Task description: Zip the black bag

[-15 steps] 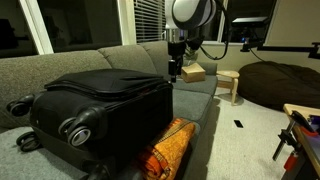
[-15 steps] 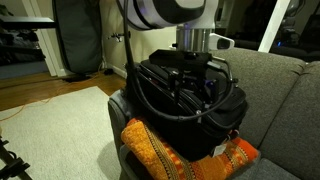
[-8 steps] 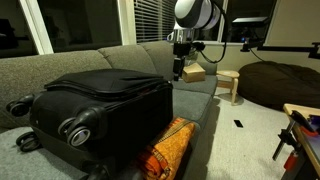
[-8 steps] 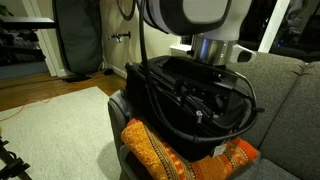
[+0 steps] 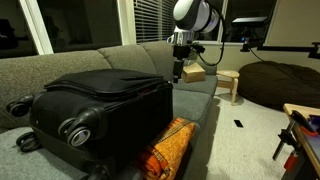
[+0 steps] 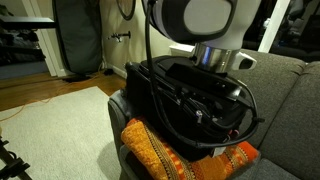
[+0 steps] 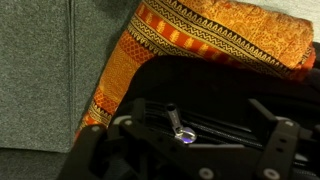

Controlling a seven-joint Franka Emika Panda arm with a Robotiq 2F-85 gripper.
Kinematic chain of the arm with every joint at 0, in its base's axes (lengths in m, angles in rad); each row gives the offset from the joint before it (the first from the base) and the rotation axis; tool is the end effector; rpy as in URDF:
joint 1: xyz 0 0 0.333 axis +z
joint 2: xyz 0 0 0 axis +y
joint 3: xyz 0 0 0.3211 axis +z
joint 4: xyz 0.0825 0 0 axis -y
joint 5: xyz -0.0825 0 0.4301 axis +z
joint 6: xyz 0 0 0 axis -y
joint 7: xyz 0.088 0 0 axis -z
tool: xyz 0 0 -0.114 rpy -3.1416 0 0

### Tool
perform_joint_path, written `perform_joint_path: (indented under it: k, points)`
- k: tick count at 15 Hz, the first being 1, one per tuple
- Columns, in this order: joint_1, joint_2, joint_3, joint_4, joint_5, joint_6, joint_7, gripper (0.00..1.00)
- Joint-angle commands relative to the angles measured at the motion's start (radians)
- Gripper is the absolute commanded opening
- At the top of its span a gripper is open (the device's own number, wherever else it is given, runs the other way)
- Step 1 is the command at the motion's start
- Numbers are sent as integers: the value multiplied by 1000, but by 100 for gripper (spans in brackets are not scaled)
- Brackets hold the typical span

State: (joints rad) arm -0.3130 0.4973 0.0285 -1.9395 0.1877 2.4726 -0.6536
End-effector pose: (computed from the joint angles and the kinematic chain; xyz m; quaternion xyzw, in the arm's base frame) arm 0.6327 -0.1851 0.1910 -0.9916 -0.1095 -0.0455 0.0511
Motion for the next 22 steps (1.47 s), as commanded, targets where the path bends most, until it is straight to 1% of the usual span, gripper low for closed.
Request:
perform_joint_path:
  k: [1,5,6,7,8,9,10,11,12,16,19,20,22]
  points:
    - [-15,36,19,50,14,-1,-26,100]
    - [-16,70,23,107,8,-2,-21,100]
    - [-16,78,21,122,4,-4,-18,93]
    - [-17,87,17,136,-1,-8,-14,99]
    - [-19,88,15,139,-2,-14,-13,98]
    - [-24,90,13,142,-2,-24,-14,91]
    - [-26,85,11,133,-3,-26,-14,97]
    - [-28,81,9,124,-3,-30,-15,97]
    - [-31,78,9,116,-4,-30,-17,100]
    - [-40,77,12,111,2,-51,-18,100]
    - [-46,96,24,132,12,-78,-34,100]
    - [-47,106,27,144,15,-95,-38,87]
    - [-50,129,35,169,21,-121,-58,67]
